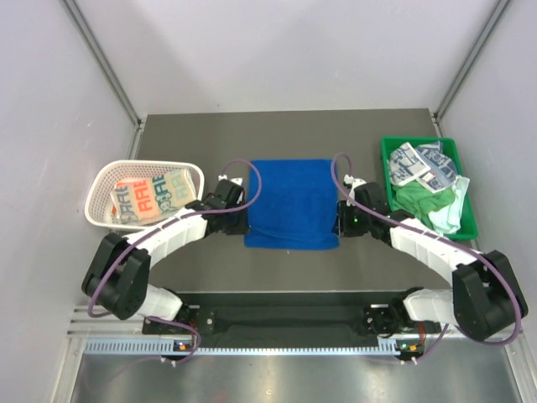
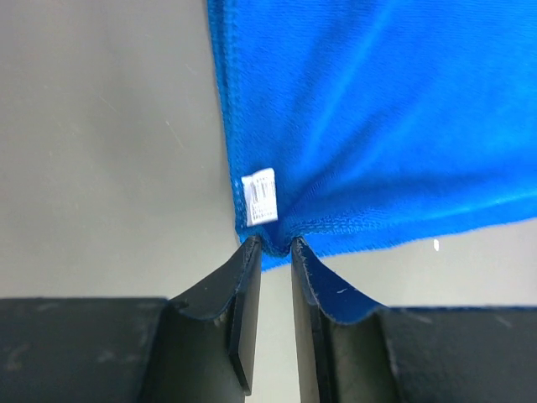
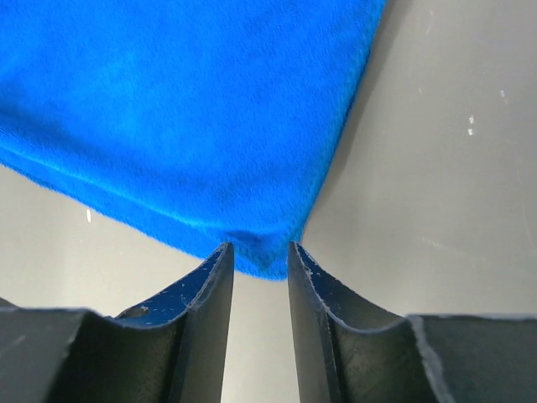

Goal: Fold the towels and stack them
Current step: Fold the towel

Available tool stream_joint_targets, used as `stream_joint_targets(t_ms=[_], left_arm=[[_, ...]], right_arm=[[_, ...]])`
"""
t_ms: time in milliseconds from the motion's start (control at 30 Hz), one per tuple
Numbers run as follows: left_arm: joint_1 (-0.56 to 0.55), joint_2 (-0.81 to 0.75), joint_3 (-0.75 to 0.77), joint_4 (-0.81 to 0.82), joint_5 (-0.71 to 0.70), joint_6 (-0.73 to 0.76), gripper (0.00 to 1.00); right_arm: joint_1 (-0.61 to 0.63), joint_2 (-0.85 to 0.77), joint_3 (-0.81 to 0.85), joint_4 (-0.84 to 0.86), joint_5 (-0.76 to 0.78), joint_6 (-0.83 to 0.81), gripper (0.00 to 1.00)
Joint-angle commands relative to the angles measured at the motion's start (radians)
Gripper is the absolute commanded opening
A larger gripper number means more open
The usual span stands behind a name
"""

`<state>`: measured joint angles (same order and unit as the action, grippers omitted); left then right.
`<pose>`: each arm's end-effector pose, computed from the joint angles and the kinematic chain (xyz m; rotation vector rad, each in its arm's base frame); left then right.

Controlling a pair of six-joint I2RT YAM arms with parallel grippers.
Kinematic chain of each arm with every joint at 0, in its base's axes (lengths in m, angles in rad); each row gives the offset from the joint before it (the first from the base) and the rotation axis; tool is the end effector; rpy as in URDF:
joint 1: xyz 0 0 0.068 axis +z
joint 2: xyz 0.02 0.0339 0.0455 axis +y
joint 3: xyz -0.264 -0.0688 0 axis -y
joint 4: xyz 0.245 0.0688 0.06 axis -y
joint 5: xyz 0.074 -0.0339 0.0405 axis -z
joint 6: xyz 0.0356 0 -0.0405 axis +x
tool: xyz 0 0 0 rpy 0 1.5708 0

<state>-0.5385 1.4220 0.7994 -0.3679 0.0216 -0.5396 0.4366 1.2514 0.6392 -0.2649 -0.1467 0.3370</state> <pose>0.2357 -0.1417 0.1888 0.0070 2.6220 -0.4262 0.2170 0.1070 0.1885 -0.1911 2.4983 0.5120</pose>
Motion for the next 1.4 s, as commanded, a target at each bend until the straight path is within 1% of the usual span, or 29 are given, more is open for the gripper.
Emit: stream_joint_targets(t_ms=[0, 133, 433, 667, 833, 967, 1167, 1367], left_arm=[[-0.003, -0.055, 0.029, -0.034, 0.029, 0.012, 0.26], [-0.003, -0.09, 0.06, -0.071, 0.047, 0.009, 0.2], [-0.003, -0.107, 0.08, -0.117, 0.031, -0.002, 0.18], [-0.003, -0.161, 0.081, -0.144, 0.064, -0.022, 0.23], [-0.003, -0.196, 0.083, -0.171, 0.038, -0.019, 0.28], [-0.003, -0.158, 0.061, -0.14, 0.026, -0.033, 0.27], [-0.003, -0.089, 0.032, -0.04, 0.031, -0.049, 0.26], [-0.003, -0.006, 0.031, 0.003, 0.006, -0.046, 0.25]], right_arm=[[0.01, -0.056, -0.006, -0.031, 0.018, 0.002, 0.33], [0.01, -0.072, -0.009, -0.037, 0.022, 0.008, 0.33], [0.04, -0.061, -0.032, -0.023, 0.042, 0.045, 0.35], [0.079, -0.047, -0.044, 0.004, 0.079, 0.091, 0.36], [0.097, -0.029, -0.053, 0.024, 0.102, 0.115, 0.36], [0.105, -0.018, -0.049, 0.029, 0.122, 0.131, 0.35], [0.119, -0.004, -0.047, 0.027, 0.137, 0.151, 0.33], [0.134, 0.029, -0.055, 0.041, 0.176, 0.177, 0.32]])
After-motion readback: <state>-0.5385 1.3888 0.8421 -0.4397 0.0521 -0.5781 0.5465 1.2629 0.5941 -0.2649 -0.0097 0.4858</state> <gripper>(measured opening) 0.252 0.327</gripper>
